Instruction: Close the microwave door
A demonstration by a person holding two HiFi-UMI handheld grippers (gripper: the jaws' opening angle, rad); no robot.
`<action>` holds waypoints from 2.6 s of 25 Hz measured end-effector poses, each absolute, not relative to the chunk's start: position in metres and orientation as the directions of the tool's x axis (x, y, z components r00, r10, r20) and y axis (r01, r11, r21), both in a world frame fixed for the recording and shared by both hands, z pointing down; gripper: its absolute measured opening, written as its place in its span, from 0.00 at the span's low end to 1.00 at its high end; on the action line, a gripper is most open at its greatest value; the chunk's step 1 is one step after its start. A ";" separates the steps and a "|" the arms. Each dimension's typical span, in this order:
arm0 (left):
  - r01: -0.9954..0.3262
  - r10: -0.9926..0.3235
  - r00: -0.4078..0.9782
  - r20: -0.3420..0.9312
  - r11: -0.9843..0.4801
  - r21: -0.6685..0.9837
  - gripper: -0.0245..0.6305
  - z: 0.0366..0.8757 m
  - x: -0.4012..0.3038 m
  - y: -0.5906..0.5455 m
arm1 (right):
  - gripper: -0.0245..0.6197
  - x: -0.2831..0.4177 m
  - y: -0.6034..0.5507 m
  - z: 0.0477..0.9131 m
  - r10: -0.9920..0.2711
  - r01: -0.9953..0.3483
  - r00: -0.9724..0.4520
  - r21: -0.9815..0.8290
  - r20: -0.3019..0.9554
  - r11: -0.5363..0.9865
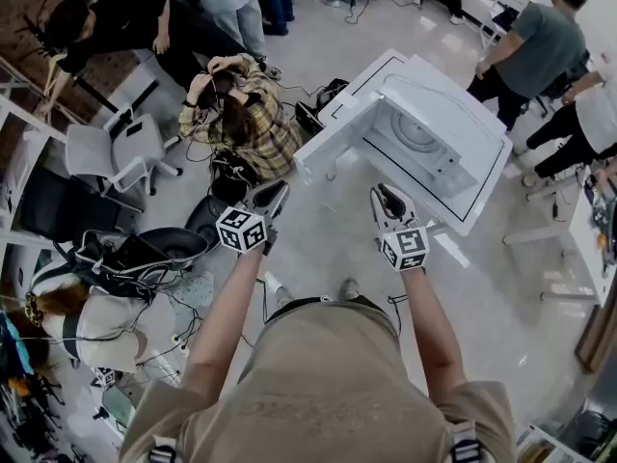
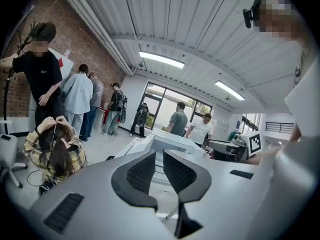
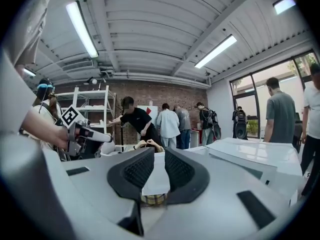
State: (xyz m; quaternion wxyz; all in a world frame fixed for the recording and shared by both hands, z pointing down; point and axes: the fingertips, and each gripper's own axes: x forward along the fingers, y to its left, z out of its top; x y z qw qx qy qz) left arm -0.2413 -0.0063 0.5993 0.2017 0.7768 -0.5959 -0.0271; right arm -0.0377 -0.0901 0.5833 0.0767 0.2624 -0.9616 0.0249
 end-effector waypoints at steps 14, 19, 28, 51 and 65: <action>-0.947 -0.960 0.198 0.199 -0.135 0.292 0.14 0.599 -0.213 -0.033 | 0.12 -0.020 -0.118 0.572 -0.372 -0.383 -0.916 -0.052 0.152 0.922; -0.947 -0.958 0.199 0.206 -0.134 0.291 0.14 0.602 -0.218 -0.037 | 0.12 -0.017 -0.128 0.576 -0.365 -0.380 -0.916 -0.065 0.166 0.923; -0.926 -0.929 0.296 0.222 -0.222 0.305 0.20 0.622 -0.252 -0.062 | 0.12 -0.034 -0.147 0.588 -0.418 -0.436 -0.888 -0.062 0.194 0.898; -0.744 -0.692 0.659 0.295 -0.541 0.392 0.30 0.709 -0.279 -0.110 | 0.12 -0.079 -0.161 0.621 -0.622 -0.652 -0.742 -0.055 0.251 0.756; -0.677 -0.606 0.734 0.306 -0.619 0.399 0.30 0.714 -0.238 -0.106 | 0.12 -0.052 -0.156 0.627 -0.667 -0.701 -0.697 -0.055 0.263 0.711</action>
